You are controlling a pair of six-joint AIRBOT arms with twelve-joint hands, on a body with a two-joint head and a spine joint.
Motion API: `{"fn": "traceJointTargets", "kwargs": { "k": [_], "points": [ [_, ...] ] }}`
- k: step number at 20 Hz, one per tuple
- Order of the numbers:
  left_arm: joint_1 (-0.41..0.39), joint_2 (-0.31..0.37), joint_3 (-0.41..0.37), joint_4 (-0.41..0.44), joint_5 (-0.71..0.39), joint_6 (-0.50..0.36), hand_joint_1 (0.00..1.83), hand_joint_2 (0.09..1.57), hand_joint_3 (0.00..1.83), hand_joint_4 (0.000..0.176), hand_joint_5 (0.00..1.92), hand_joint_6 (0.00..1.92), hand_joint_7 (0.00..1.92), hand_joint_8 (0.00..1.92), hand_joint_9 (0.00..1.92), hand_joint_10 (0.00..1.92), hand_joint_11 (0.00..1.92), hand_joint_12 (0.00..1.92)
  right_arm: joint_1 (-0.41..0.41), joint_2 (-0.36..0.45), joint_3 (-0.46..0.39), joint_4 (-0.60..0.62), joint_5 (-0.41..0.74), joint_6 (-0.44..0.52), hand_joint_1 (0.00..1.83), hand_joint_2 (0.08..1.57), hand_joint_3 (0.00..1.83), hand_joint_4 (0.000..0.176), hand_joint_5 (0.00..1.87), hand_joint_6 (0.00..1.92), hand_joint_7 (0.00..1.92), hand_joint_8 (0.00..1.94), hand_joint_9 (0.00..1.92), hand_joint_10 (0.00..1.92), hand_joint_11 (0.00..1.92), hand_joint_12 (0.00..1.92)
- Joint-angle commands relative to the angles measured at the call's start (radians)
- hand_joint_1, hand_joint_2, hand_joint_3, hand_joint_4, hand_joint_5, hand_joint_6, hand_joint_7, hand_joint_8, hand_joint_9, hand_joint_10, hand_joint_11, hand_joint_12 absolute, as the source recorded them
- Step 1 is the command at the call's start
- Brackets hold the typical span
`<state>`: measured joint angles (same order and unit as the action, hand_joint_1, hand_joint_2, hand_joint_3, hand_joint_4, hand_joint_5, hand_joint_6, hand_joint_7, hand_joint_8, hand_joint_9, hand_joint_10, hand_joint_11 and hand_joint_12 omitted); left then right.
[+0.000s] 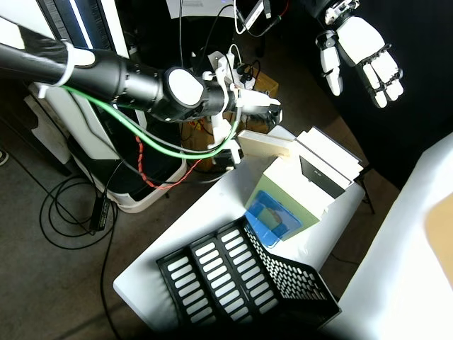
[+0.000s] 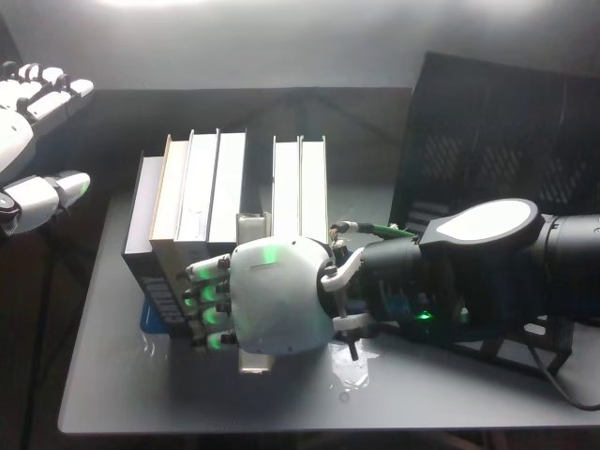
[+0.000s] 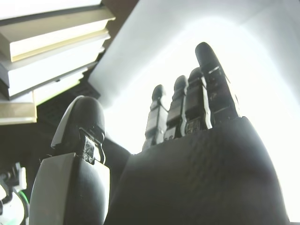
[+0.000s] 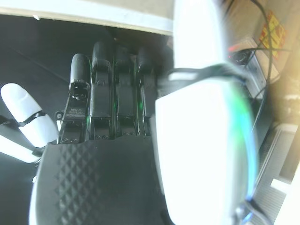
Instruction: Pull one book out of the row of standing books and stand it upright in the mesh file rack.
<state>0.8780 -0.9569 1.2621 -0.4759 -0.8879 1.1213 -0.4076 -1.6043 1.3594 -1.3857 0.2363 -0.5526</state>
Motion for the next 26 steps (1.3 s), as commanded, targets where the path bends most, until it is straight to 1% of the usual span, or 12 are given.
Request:
{"fn": "traceJointTargets", "kwargs": {
  "k": [1,2,3,4,5,6,7,11,18,20,22,26],
  "points": [
    [-0.003,0.016,0.003,0.009,-0.146,-0.013,0.34,1.37,0.00,0.084,0.06,0.00,0.00,0.00,0.00,0.00,0.00,0.58,0.008,-0.002,0.000,0.010,0.031,-0.016,1.11,1.20,0.03,0.000,0.44,0.04,0.26,0.02,0.07,0.07,0.00,0.07],
    [-0.003,0.017,0.002,0.013,-0.153,-0.021,0.34,1.37,0.00,0.089,0.06,0.00,0.00,0.00,0.00,0.00,0.00,0.55,0.008,-0.004,0.001,0.010,0.030,-0.021,0.96,1.32,0.03,0.000,0.49,0.05,0.28,0.01,0.09,0.08,0.01,0.03],
    [-0.003,0.020,0.000,0.019,-0.160,-0.025,0.34,1.37,0.00,0.095,0.06,0.00,0.00,0.00,0.00,0.00,0.00,0.55,0.008,-0.007,0.001,0.003,0.027,-0.024,1.17,1.22,0.03,0.000,0.54,0.01,0.37,0.00,0.18,0.10,0.00,0.31],
    [-0.003,0.023,-0.005,0.023,-0.168,-0.025,0.35,1.37,0.00,0.096,0.06,0.00,0.00,0.00,0.00,0.00,0.00,0.55,0.008,-0.012,0.003,0.003,0.019,-0.037,1.20,1.19,0.02,0.005,0.32,0.00,0.16,0.00,0.04,0.02,0.00,0.06],
    [-0.003,0.024,-0.007,0.027,-0.173,-0.026,0.35,1.37,0.00,0.098,0.06,0.00,0.00,0.00,0.00,0.00,0.00,0.57,0.008,-0.016,0.007,0.003,0.015,-0.042,1.22,0.98,0.00,0.000,0.46,0.01,0.29,0.05,0.15,0.01,0.00,0.40],
    [-0.003,0.024,-0.009,0.030,-0.180,-0.026,0.35,1.37,0.00,0.091,0.05,0.00,0.00,0.00,0.00,0.00,0.00,0.63,0.008,-0.024,0.013,0.003,0.008,-0.046,0.92,1.13,0.08,0.018,0.24,0.01,0.07,0.01,0.03,0.00,0.00,0.08],
    [-0.003,0.026,-0.012,0.034,-0.187,-0.028,0.36,1.38,0.00,0.092,0.05,0.00,0.00,0.00,0.00,0.00,0.00,0.60,0.008,-0.033,0.022,0.003,-0.001,-0.056,0.94,1.18,0.04,0.006,0.21,0.01,0.06,0.01,0.01,0.00,0.00,0.02],
    [-0.003,0.028,-0.015,0.046,-0.201,-0.035,0.35,1.38,0.00,0.090,0.06,0.00,0.00,0.00,0.00,0.00,0.00,0.56,0.008,-0.061,0.047,0.003,-0.024,-0.066,0.95,1.19,0.03,0.003,0.20,0.01,0.06,0.00,0.00,0.00,0.00,0.00],
    [-0.003,0.029,-0.016,0.067,-0.216,-0.051,0.34,1.37,0.00,0.115,0.07,0.00,0.00,0.00,0.00,0.00,0.00,0.49,-0.003,-0.102,0.097,-0.015,-0.089,-0.077,0.95,1.20,0.02,0.003,0.20,0.00,0.06,0.00,0.00,0.00,0.00,0.00],
    [-0.003,0.029,-0.017,0.070,-0.221,-0.053,0.32,1.37,0.00,0.120,0.05,0.01,0.00,0.00,0.00,0.00,0.00,0.39,-0.012,-0.103,0.105,-0.017,-0.102,-0.077,0.95,1.20,0.02,0.003,0.20,0.00,0.06,0.00,0.00,0.00,0.00,0.00],
    [-0.003,0.030,-0.018,0.073,-0.222,-0.057,0.32,1.37,0.00,0.115,0.05,0.01,0.00,0.00,0.00,0.00,0.00,0.38,-0.022,-0.104,0.111,-0.020,-0.112,-0.077,0.95,1.20,0.02,0.003,0.20,0.00,0.06,0.00,0.00,0.00,0.00,0.00],
    [-0.004,0.030,-0.017,0.077,-0.228,-0.058,0.31,1.38,0.00,0.110,0.05,0.00,0.00,0.00,0.00,0.00,0.00,0.13,-0.028,-0.119,0.132,-0.020,-0.121,-0.077,0.95,1.20,0.02,0.003,0.20,0.00,0.06,0.00,0.00,0.00,0.00,0.00]
  ]
}}
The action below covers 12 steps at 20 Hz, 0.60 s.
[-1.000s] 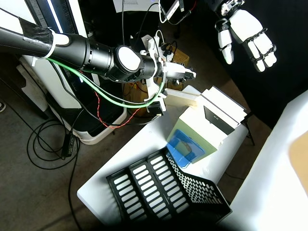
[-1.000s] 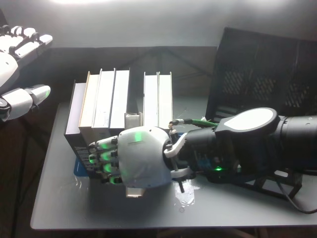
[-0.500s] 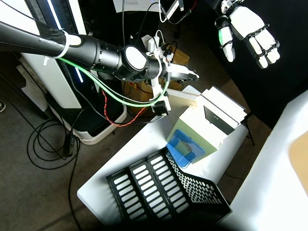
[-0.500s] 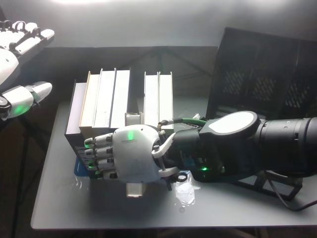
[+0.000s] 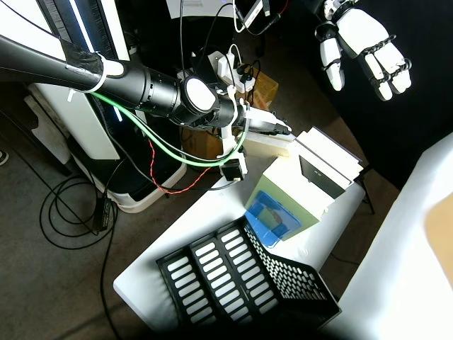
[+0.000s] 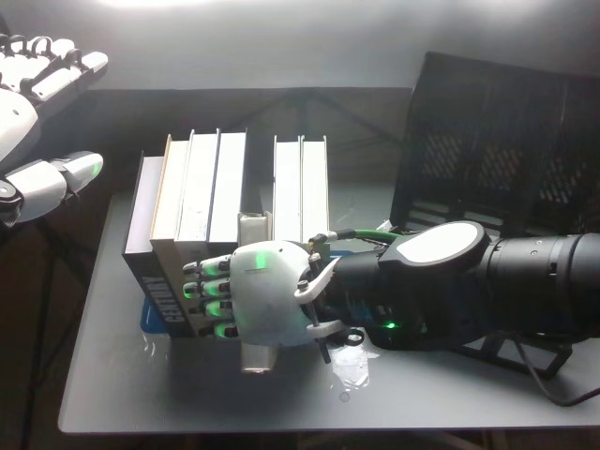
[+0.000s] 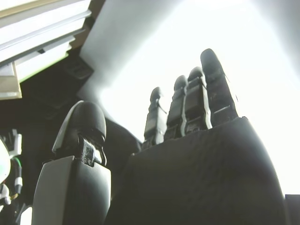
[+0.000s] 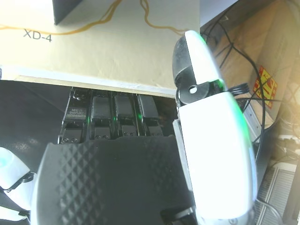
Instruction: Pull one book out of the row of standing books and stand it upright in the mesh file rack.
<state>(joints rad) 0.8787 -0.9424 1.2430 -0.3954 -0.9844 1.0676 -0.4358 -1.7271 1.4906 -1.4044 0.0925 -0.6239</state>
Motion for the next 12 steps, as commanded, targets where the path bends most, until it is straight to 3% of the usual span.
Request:
{"fn": "traceJointTargets", "kwargs": {
  "k": [1,3,5,7,12],
  "points": [
    [-0.005,0.015,0.002,0.001,-0.133,-0.004,0.32,1.38,0.00,0.112,0.05,0.00,0.00,0.00,0.00,0.00,0.00,0.17,0.000,0.001,0.005,-0.002,0.022,-0.006,0.95,1.20,0.02,0.003,0.20,0.00,0.06,0.00,0.00,0.00,0.00,0.00],
    [-0.009,0.014,0.002,0.006,-0.136,-0.004,0.33,1.38,0.00,0.107,0.06,0.00,0.00,0.00,0.00,0.00,0.00,0.28,0.000,0.001,0.008,-0.005,0.023,-0.006,0.95,1.20,0.01,0.003,0.20,0.00,0.06,0.00,0.00,0.00,0.00,0.00],
    [-0.012,0.012,0.003,0.011,-0.137,-0.005,0.35,1.39,0.00,0.088,0.07,0.00,0.00,0.00,0.00,0.00,0.00,0.28,0.000,-0.002,0.017,-0.007,0.023,-0.006,0.95,1.20,0.01,0.003,0.20,0.00,0.06,0.00,0.00,0.00,0.00,0.00],
    [-0.016,0.011,0.005,0.018,-0.139,-0.005,0.35,1.39,0.00,0.096,0.07,0.00,0.00,0.00,0.00,0.00,0.00,0.25,0.000,-0.008,0.028,-0.010,0.022,-0.006,0.95,1.20,0.01,0.003,0.20,0.00,0.06,0.00,0.00,0.00,0.00,0.00],
    [-0.024,0.001,0.013,0.030,-0.146,-0.016,0.31,1.39,0.00,0.083,0.07,0.00,0.00,0.00,0.00,0.00,0.00,0.19,0.000,-0.018,0.052,-0.013,0.018,-0.005,0.95,1.20,0.01,0.003,0.20,0.00,0.06,0.00,0.00,0.00,0.00,0.00]
  ]
}}
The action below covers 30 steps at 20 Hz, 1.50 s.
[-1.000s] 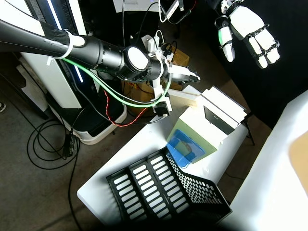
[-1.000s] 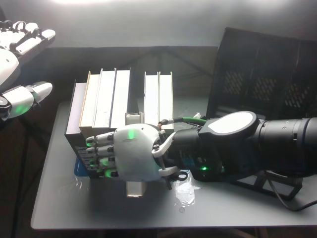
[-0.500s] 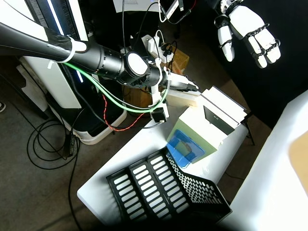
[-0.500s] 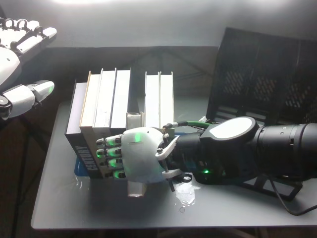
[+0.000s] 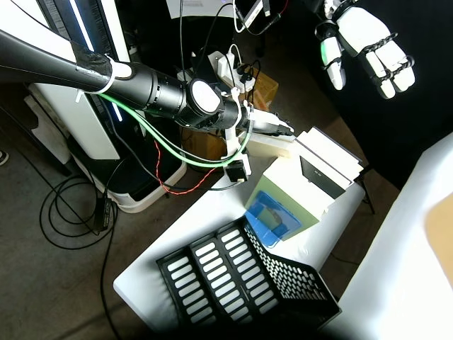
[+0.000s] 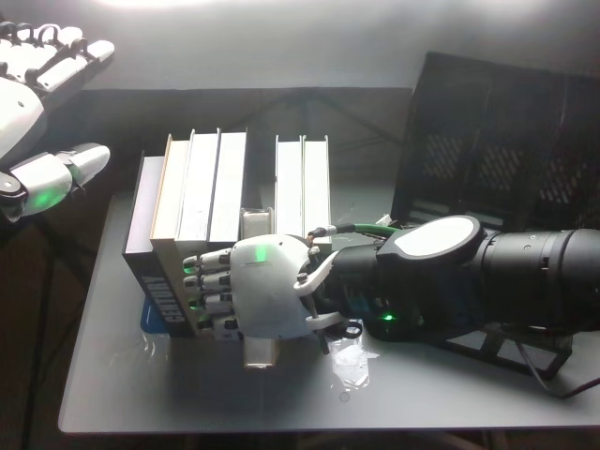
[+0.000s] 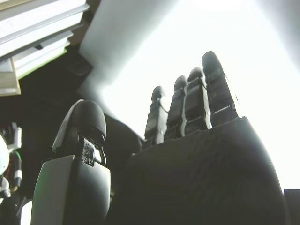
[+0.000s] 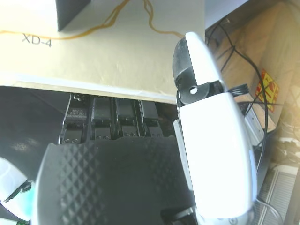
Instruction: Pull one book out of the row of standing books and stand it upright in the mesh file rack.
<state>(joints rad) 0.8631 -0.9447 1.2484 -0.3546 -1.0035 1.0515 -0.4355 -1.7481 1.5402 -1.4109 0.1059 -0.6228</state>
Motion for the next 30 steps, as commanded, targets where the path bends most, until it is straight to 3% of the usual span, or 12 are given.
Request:
{"fn": "traceJointTargets", "kwargs": {
  "k": [1,12,14,17,18,19,20,22,23,26,27,30],
  "points": [
    [-0.009,0.003,0.010,-0.009,-0.125,-0.003,0.31,1.39,0.00,0.081,0.07,0.00,0.00,0.00,0.00,0.00,0.00,0.19,0.000,-0.007,0.014,-0.008,0.003,-0.006,0.95,1.20,0.01,0.003,0.20,0.00,0.06,0.00,0.00,0.00,0.00,0.00],
    [-0.009,0.003,0.018,0.001,-0.131,-0.020,0.33,1.40,0.00,0.037,0.10,0.01,0.00,0.00,0.00,0.00,0.00,0.48,-0.003,-0.016,0.024,-0.018,0.002,0.005,0.95,1.20,0.01,0.003,0.20,0.00,0.06,0.00,0.00,0.00,0.00,0.00],
    [-0.011,0.003,0.019,0.001,-0.131,-0.020,0.32,1.41,0.00,0.042,0.09,0.00,0.00,0.00,0.00,0.00,0.00,0.21,-0.004,-0.011,0.030,-0.022,-0.003,0.017,0.95,1.20,0.01,0.003,0.20,0.00,0.06,0.00,0.00,0.00,0.00,0.00],
    [-0.024,0.001,0.028,0.011,-0.118,-0.021,0.32,1.40,0.00,0.018,0.11,0.00,0.00,0.00,0.00,0.00,0.00,0.57,-0.007,-0.009,0.038,-0.022,0.001,0.020,0.95,1.20,0.01,0.003,0.20,0.00,0.06,0.00,0.00,0.00,0.00,0.00],
    [-0.032,-0.003,0.032,0.017,-0.113,-0.021,0.35,1.41,0.00,0.002,0.12,0.01,0.00,0.00,0.00,0.00,0.00,0.59,-0.007,-0.009,0.038,-0.022,0.005,0.023,1.15,0.96,0.17,0.000,1.04,0.48,1.15,1.54,1.13,1.54,1.08,1.54],
    [-0.049,-0.009,0.038,0.030,-0.102,-0.021,0.38,1.42,0.00,0.000,0.13,0.01,0.00,0.00,0.00,0.00,0.00,0.74,-0.007,-0.005,0.038,-0.022,0.008,0.023,1.33,0.97,0.42,0.063,1.39,1.53,1.48,1.86,1.51,1.84,1.47,1.84],
    [-0.065,-0.014,0.043,0.045,-0.090,-0.021,0.41,1.43,0.00,0.000,0.13,0.00,0.00,0.00,0.00,0.00,0.00,0.95,-0.007,-0.002,0.038,-0.022,0.009,0.024,1.42,0.94,0.62,0.153,1.41,1.84,1.53,1.92,1.51,1.91,1.42,1.91],
    [-0.084,-0.021,0.050,0.062,-0.077,-0.021,0.43,1.43,0.00,0.000,0.13,0.01,0.00,0.00,0.01,0.00,0.00,1.37,-0.007,0.005,0.041,-0.023,0.009,0.024,1.42,0.87,0.78,0.175,1.33,1.88,1.34,1.84,1.32,1.82,1.16,1.92],
    [-0.087,-0.025,0.052,0.066,-0.074,-0.021,0.42,1.43,0.00,0.000,0.13,0.01,0.00,0.00,0.01,0.01,0.00,1.39,-0.007,0.005,0.041,-0.023,0.009,0.024,1.43,0.87,0.76,0.176,1.44,1.91,1.56,1.92,1.57,1.90,1.52,1.92],
    [-0.088,-0.025,0.053,0.068,-0.074,-0.022,0.38,1.43,0.00,0.000,0.13,0.00,0.00,0.00,0.00,0.00,0.00,1.15,-0.007,0.005,0.038,-0.023,0.010,0.024,1.41,0.84,0.75,0.176,1.30,1.71,1.43,1.74,1.43,1.84,1.33,1.92],
    [-0.088,-0.025,0.052,0.068,-0.074,-0.022,0.41,1.43,0.00,0.000,0.13,0.00,0.00,0.00,0.00,0.00,0.00,1.12,-0.007,0.005,0.028,-0.024,0.013,0.024,1.22,0.71,0.89,0.000,1.06,1.36,1.34,1.69,1.37,1.83,1.31,1.92],
    [-0.088,-0.025,0.051,0.068,-0.073,-0.027,0.42,1.42,0.00,0.000,0.13,0.00,0.00,0.00,0.00,0.00,0.00,0.90,0.007,0.044,-0.015,-0.025,0.027,0.024,1.20,0.70,0.68,0.000,1.16,0.90,1.33,1.48,1.33,1.76,1.30,1.92]
  ]
}}
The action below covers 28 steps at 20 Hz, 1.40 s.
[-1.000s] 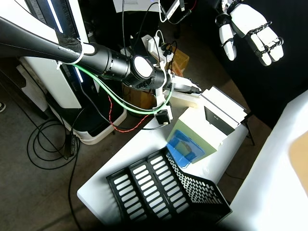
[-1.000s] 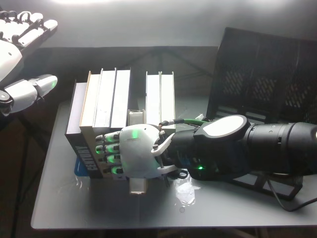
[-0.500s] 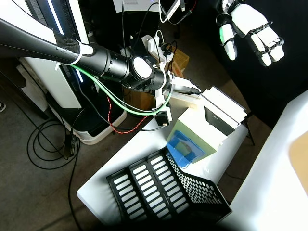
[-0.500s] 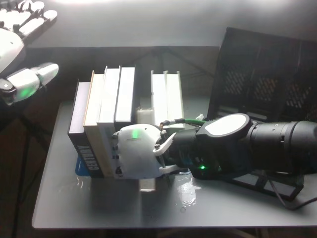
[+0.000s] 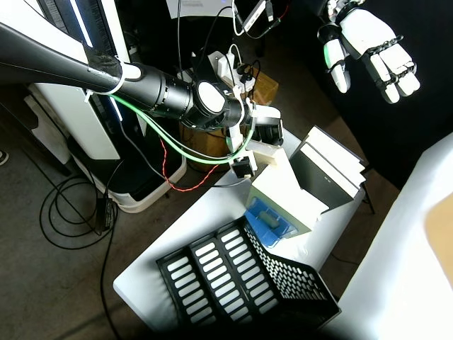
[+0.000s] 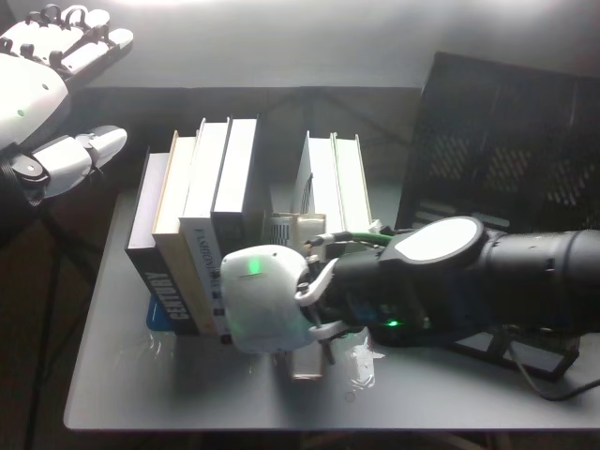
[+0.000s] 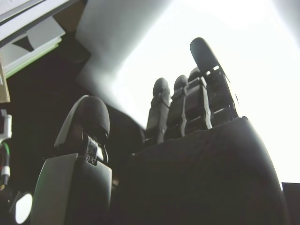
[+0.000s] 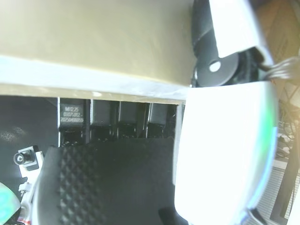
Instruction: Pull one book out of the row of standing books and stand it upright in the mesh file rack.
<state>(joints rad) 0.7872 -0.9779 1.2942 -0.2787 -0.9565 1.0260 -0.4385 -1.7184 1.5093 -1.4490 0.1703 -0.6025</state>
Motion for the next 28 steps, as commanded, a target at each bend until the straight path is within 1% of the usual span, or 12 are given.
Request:
{"fn": "traceJointTargets", "kwargs": {
  "k": [1,3,7,9,12,14,15,16,18,26,27,28],
  "points": [
    [-0.012,0.008,0.004,-0.008,-0.120,-0.003,0.43,1.42,0.00,0.000,0.13,0.00,0.00,0.00,0.00,0.00,0.00,0.80,0.014,0.033,-0.007,0.014,-0.028,0.004,1.26,0.86,0.44,0.000,1.07,0.74,1.13,1.25,1.24,1.62,1.17,1.90],
    [-0.012,0.008,0.002,-0.009,-0.120,-0.005,0.39,1.43,0.00,0.000,0.12,0.00,0.00,0.00,0.00,0.00,0.00,0.55,0.022,0.071,-0.053,0.013,-0.005,0.004,1.21,0.84,0.32,0.000,1.26,0.58,1.34,1.33,1.36,1.67,1.33,1.92],
    [-0.012,0.009,-0.003,-0.013,-0.121,-0.008,0.42,1.43,0.00,0.000,0.10,0.01,0.00,0.00,0.00,0.00,0.00,0.01,0.043,0.143,-0.139,0.013,0.044,0.005,1.39,1.04,0.04,0.000,0.99,0.80,1.17,0.68,1.04,1.19,1.01,1.61],
    [-0.012,0.010,-0.006,-0.014,-0.121,-0.008,0.42,1.43,0.00,0.000,0.09,0.00,0.00,0.00,0.00,0.00,0.00,0.00,0.058,0.169,-0.171,0.013,0.072,0.012,1.38,1.09,0.01,0.000,0.91,1.00,1.10,0.77,0.98,1.24,0.83,1.66],
    [-0.011,0.014,-0.010,-0.014,-0.118,-0.008,0.34,1.42,0.00,0.031,0.09,0.01,0.00,0.00,0.00,0.00,0.00,0.68,0.085,0.176,-0.208,-0.057,0.125,0.100,1.38,1.11,0.00,0.000,0.81,1.15,1.06,0.84,0.98,1.17,0.80,1.55],
    [-0.009,0.016,-0.015,-0.014,-0.115,-0.008,0.37,1.41,0.00,0.041,0.10,0.00,0.00,0.00,0.00,0.00,0.00,0.91,0.125,0.203,-0.217,-0.214,0.184,0.293,1.26,1.08,0.00,0.000,0.97,0.99,1.19,0.75,1.13,1.02,0.89,1.59],
    [-0.008,0.018,-0.017,-0.014,-0.111,-0.008,0.38,1.41,0.00,0.049,0.09,0.00,0.00,0.00,0.00,0.00,0.00,0.78,0.153,0.222,-0.226,-0.299,0.222,0.392,1.22,1.16,0.01,0.000,0.77,1.30,1.02,0.99,1.01,1.04,0.73,1.62],
    [-0.008,0.018,-0.018,-0.014,-0.106,-0.008,0.38,1.41,0.00,0.049,0.09,0.00,0.00,0.00,0.00,0.00,0.00,0.78,0.177,0.238,-0.237,-0.349,0.239,0.443,1.22,1.16,0.01,0.000,0.77,1.30,1.02,0.99,1.01,1.04,0.73,1.62],
    [-0.008,0.017,-0.020,-0.009,-0.099,-0.013,0.42,1.42,0.00,0.049,0.09,0.01,0.00,0.00,0.00,0.00,0.00,0.28,0.217,0.272,-0.259,-0.414,0.277,0.515,1.29,1.06,0.00,0.000,0.97,0.96,1.24,0.65,1.15,1.06,0.96,1.54],
    [-0.009,0.015,-0.023,-0.004,-0.081,-0.021,0.31,1.42,0.00,0.076,0.07,0.01,0.00,0.00,0.00,0.00,0.00,0.21,0.317,0.343,-0.260,-0.500,0.294,0.665,1.36,1.15,0.01,0.000,0.76,1.30,0.93,0.99,0.91,1.31,0.80,1.68],
    [-0.009,0.014,-0.023,-0.004,-0.080,-0.021,0.35,1.42,0.00,0.070,0.08,0.00,0.00,0.00,0.00,0.00,0.00,0.12,0.334,0.351,-0.256,-0.505,0.304,0.687,1.29,1.12,0.00,0.000,0.93,0.88,1.01,1.17,1.10,1.52,1.01,1.86],
    [-0.009,0.014,-0.023,-0.003,-0.080,-0.021,0.35,1.42,0.00,0.068,0.08,0.00,0.00,0.00,0.00,0.00,0.00,0.04,0.343,0.355,-0.254,-0.509,0.308,0.697,1.28,1.11,0.00,0.000,0.98,0.80,1.05,1.15,1.13,1.58,1.09,1.91]
  ]
}}
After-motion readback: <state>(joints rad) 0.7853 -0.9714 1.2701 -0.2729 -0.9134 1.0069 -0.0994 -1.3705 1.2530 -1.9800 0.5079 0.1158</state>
